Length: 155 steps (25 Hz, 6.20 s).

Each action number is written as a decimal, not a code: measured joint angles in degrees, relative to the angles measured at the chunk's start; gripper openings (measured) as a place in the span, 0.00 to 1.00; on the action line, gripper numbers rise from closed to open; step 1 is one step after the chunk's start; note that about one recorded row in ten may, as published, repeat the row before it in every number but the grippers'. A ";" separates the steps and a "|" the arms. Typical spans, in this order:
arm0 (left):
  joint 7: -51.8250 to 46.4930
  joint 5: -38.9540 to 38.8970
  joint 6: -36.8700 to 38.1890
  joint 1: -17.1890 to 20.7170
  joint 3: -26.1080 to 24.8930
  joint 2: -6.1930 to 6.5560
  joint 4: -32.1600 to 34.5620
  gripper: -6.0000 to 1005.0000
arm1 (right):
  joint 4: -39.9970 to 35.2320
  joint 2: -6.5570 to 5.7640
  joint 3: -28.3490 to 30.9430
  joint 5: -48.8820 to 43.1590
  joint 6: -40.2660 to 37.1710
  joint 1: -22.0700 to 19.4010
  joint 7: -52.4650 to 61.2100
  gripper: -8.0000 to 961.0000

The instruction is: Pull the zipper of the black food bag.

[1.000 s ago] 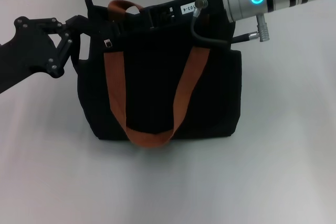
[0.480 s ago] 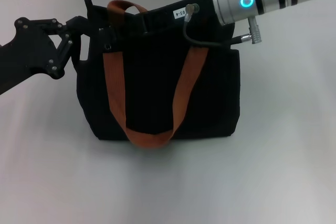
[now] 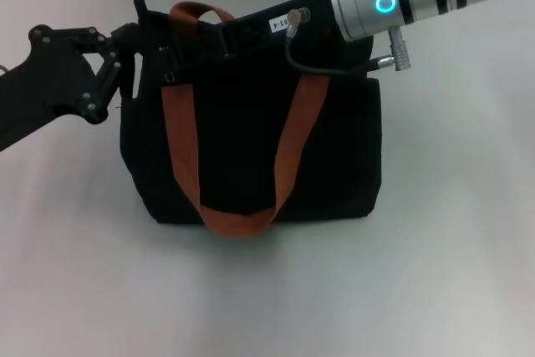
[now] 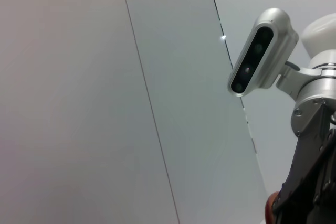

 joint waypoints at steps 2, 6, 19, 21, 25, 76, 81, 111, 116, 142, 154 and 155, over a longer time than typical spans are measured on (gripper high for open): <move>-0.15 0.00 0.24 -0.36 0.00 -0.17 0.05 0.03 | 0.00 0.01 -0.15 -0.07 0.22 0.11 0.32 0.53; -0.21 0.00 0.26 -0.78 -0.01 -0.20 0.12 0.03 | 0.00 0.02 -0.19 -0.10 0.41 0.11 0.34 0.53; -0.18 0.01 0.23 -1.15 -0.15 -0.41 0.28 0.04 | -0.23 0.25 -1.83 0.46 1.11 0.25 0.42 0.40; -0.23 0.00 0.24 -1.16 -0.10 -0.37 0.30 0.04 | -0.23 0.25 -1.83 0.61 1.10 0.25 0.59 0.40; -0.30 0.00 0.21 -1.16 -0.14 -0.43 0.36 0.04 | -0.38 0.27 -1.83 1.00 0.81 0.18 1.09 0.40; -0.36 0.01 1.83 0.70 -0.45 -0.11 0.07 0.04 | -11.76 0.00 -10.52 -0.78 5.66 -5.00 10.75 0.01; -0.40 -0.26 1.78 0.92 -0.59 -0.13 0.14 0.04 | -15.41 0.08 -11.22 -4.54 5.73 -6.06 14.37 0.01; -1.85 -0.95 1.19 1.01 -1.16 0.15 0.44 0.05 | -42.44 0.00 -9.16 -16.48 0.79 -21.12 25.81 0.01; -1.85 -0.95 1.15 0.54 -1.07 0.15 0.37 0.05 | -40.89 -0.14 -9.60 -13.64 0.61 -19.97 24.26 0.01; -2.65 -0.92 1.42 -0.56 -1.11 0.15 0.44 0.05 | -27.53 -0.02 -10.36 -11.77 2.96 -10.88 22.22 0.35; -2.72 -1.01 1.55 -0.36 -1.18 0.04 0.39 0.05 | -27.78 -0.18 -11.37 -8.77 2.99 -11.40 22.58 0.38; -2.72 -1.01 1.55 -0.36 -1.18 0.04 0.39 0.05 | -27.78 -0.18 -11.37 -8.77 2.99 -11.40 22.58 0.38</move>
